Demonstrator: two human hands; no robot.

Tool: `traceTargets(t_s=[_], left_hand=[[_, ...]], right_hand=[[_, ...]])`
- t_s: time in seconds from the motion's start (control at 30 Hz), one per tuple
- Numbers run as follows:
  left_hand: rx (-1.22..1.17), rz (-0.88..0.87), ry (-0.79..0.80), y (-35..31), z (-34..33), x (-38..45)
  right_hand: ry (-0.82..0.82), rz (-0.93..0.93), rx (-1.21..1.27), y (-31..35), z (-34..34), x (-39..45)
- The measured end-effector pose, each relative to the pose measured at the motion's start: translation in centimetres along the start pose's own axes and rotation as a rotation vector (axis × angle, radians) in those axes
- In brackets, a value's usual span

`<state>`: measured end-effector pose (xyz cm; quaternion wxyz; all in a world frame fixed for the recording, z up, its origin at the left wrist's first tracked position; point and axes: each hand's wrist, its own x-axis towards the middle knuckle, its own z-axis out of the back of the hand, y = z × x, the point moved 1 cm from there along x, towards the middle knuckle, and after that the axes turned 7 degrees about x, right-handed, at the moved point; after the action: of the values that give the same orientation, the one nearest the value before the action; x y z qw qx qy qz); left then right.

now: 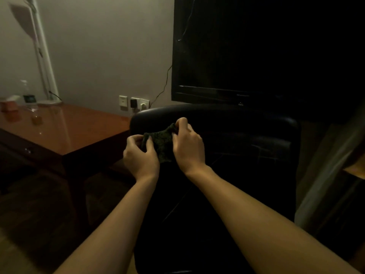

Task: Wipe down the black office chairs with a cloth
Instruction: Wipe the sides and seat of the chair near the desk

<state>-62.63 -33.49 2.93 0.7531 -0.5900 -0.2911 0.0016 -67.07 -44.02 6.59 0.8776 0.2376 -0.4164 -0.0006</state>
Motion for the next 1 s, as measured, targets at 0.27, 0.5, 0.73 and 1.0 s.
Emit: traceTargets(t_s=[0.27,0.5,0.73,1.0], left_hand=[[0.1,-0.157,-0.068,0.8,-2.8,-0.5],[0.032,-0.216,0.057,-0.2,-4.7,-0.9],[0.314,-0.561,-0.037,-0.3,-5.9,-1.1],[0.464,-0.676,0.061,0.1,-5.4,-2.9]], right_hand=[[-0.075,0.297,-0.181,-3.7,-0.9,0.1],[-0.043,0.289,-0.207,-5.9,0.7,0.2],[-0.157,0.532,-0.525,-7.9,2.2,0.4],[-0.063,0.395,-0.583,-6.4,0.0,0.4]])
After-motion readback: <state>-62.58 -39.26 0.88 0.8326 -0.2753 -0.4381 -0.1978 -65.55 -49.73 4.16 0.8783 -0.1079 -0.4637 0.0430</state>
